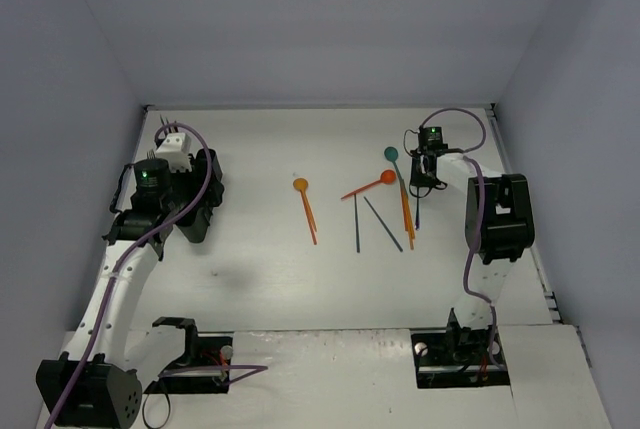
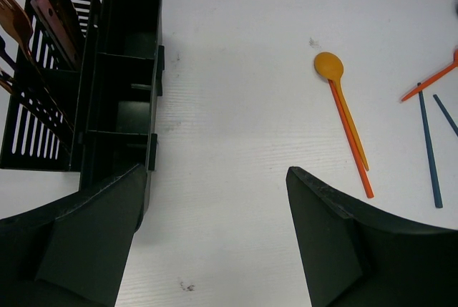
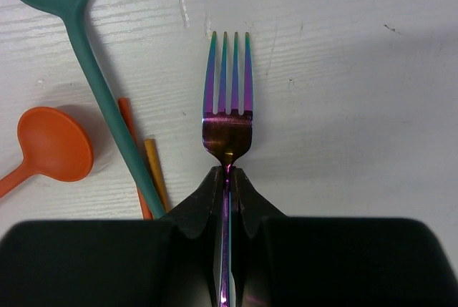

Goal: Sort the eating utensils into containers

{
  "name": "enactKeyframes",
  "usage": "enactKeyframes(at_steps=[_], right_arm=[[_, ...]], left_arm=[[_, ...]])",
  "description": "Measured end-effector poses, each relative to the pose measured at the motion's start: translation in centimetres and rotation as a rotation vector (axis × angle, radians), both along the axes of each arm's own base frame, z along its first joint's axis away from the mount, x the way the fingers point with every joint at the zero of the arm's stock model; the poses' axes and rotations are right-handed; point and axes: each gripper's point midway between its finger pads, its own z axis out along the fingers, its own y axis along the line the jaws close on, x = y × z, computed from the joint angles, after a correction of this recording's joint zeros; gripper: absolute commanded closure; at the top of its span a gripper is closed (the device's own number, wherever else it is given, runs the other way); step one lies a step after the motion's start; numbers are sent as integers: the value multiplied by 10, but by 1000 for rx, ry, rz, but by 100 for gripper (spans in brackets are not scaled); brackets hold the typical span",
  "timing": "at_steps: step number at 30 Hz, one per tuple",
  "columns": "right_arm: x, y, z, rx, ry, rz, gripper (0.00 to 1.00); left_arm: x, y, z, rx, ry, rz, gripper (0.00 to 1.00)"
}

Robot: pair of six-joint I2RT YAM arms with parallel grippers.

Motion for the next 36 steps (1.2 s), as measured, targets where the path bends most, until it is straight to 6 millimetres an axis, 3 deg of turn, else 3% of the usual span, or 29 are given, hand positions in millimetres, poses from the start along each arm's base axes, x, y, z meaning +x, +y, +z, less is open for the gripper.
enactKeyframes(at_steps=[5,8,10,13,17,20,23,29,36], right_arm=[[-5,0,3,-1,-4,9,100],[-14,2,22,-1,-22,33,100],[-13,9,49,10,-81,65,100],[-16,34,113,26,-235,157,100],[-40,104,198,82,-448,391,100],[-72,156,235,151,-538,581,100],[-97,187,250,188,-579,698,100],[-143,242,257,264,-588,900,100],[-167,271,262,307,-602,999,100]], left_arm=[[0,-10,3,-41,-7,-32,23],[-3,-25,9,-85,-15,-70,24],[-8,-41,18,-114,-27,-112,23],[-16,-74,46,-166,-76,-205,23],[-28,-115,96,-273,-178,-323,24],[-37,-140,123,-361,-227,-389,23],[-41,-161,135,-424,-229,-431,23],[-42,-198,138,-492,-194,-487,23],[-32,-225,123,-524,-129,-481,24]])
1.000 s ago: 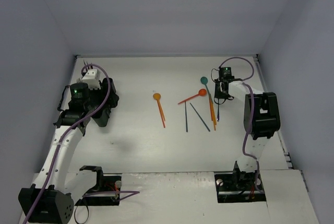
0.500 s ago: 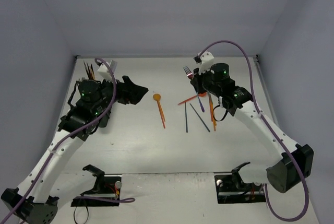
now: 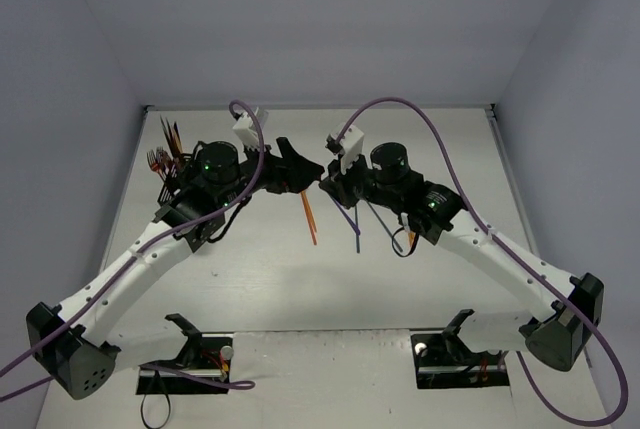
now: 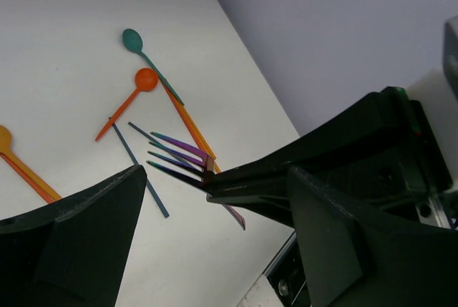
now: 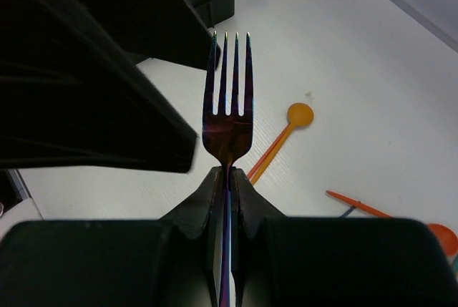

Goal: Sort the eating utensils into containers

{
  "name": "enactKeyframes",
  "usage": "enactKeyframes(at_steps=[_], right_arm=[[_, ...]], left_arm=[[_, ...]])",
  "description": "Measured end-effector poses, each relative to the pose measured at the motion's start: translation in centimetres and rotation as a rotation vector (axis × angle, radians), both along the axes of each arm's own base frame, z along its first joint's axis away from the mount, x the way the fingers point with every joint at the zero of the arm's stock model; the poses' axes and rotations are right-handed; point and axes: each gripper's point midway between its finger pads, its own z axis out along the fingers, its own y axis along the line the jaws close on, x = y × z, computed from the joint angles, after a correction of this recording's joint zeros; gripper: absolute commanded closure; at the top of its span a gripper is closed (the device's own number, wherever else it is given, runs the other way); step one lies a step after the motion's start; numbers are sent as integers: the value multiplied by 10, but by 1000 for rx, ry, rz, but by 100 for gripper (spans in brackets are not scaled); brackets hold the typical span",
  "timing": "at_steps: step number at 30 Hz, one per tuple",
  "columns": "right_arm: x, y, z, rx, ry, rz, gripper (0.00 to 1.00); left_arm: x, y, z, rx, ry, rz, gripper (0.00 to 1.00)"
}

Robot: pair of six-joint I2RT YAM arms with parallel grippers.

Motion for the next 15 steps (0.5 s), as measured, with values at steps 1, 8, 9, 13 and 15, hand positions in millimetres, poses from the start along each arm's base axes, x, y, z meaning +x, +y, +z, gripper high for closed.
enactKeyframes(at_steps=[1,8,9,13,15], right_arm=[[-1,2,1,3,-3,7,100],[-4,11,3,16,-11,25,100],[-4,11,3,18,-13,27,100],[-3,14,7,34,-24,28,100],[-3,15,7,43,-28,28,100]], left_arm=[[1,-2,-3,2,9,3,25],[8,-5,-9,-6,41,42,65],[9,-5,-9,-8,42,49,71],[13,-2,-7,-22,50,86,91],[13,-1,-4,-35,51,97,100]])
